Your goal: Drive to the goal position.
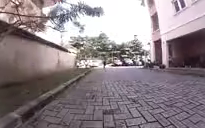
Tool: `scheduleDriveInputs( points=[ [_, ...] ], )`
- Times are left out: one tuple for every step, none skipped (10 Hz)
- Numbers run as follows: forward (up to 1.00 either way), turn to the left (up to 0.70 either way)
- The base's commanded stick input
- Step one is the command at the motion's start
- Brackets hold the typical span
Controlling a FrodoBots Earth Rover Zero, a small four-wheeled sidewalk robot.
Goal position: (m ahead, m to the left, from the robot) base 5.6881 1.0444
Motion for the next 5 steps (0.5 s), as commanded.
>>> scheduleDriveInputs(
  points=[
    [0.69,0.03],
    [0.69,0.03],
    [0.69,0.03],
    [0.69,0.03],
    [0.69,0.03]
  ],
)
